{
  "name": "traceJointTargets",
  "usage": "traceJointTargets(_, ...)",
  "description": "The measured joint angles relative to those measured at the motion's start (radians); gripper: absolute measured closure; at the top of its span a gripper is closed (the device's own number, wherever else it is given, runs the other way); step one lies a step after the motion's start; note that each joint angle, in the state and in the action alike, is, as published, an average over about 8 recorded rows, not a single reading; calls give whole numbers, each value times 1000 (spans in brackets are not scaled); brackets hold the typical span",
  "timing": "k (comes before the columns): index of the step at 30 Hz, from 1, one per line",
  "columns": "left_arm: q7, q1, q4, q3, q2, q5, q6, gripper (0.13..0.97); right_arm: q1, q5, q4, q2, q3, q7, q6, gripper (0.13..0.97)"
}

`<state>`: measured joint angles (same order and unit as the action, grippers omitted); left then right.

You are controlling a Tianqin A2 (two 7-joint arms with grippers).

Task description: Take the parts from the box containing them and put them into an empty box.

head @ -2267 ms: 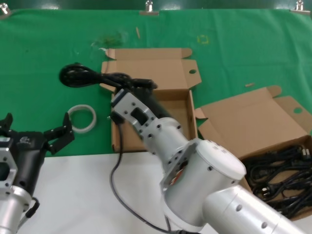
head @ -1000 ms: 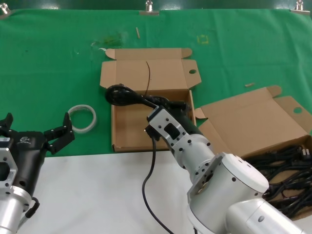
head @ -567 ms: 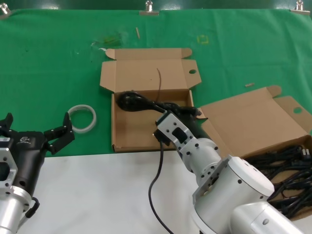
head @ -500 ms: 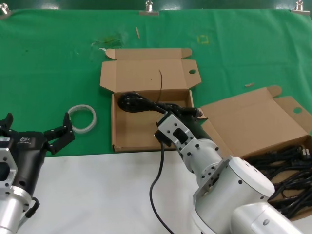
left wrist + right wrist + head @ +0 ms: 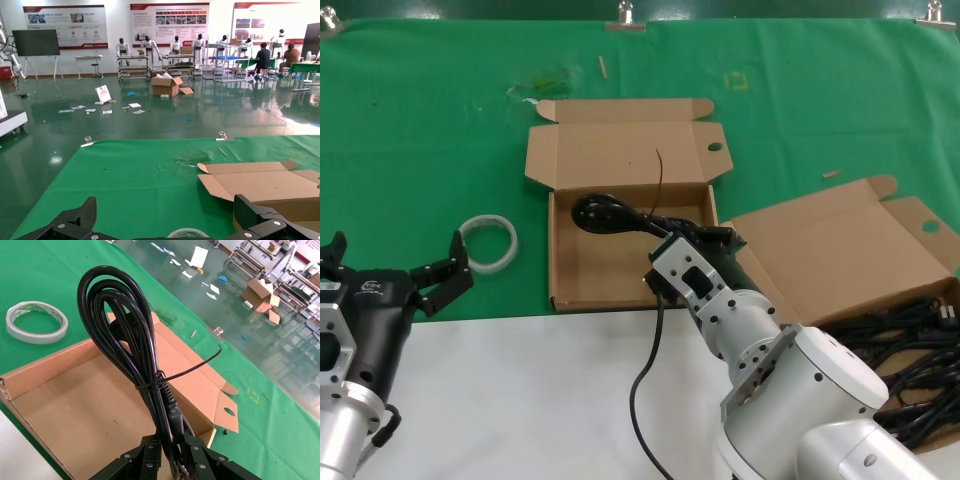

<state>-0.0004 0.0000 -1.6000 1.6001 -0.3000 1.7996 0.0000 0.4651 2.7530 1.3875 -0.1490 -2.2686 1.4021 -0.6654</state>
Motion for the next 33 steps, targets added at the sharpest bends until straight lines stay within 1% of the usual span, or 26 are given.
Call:
traceJointTargets(6,0,0,0,0,0,0,0,132,-1,0,-1,0,3,-9,3,892)
traceJointTargets(15,0,0,0,0,0,0,0,132,-1,0,-1,0,3,-10,3,856)
traceJointTargets(23,0,0,0,0,0,0,0,132,-1,0,-1,0,3,-10,3,754)
traceJointTargets(24,0,0,0,0,0,0,0,132,-1,0,-1,0,3,-10,3,754)
traceJointTargets(32,0,0,0,0,0,0,0,132,-1,0,-1,0,3,-10,3,586)
traceJointTargets(33,0,0,0,0,0,0,0,132,-2,-1,-1,0,4,-11,4,586)
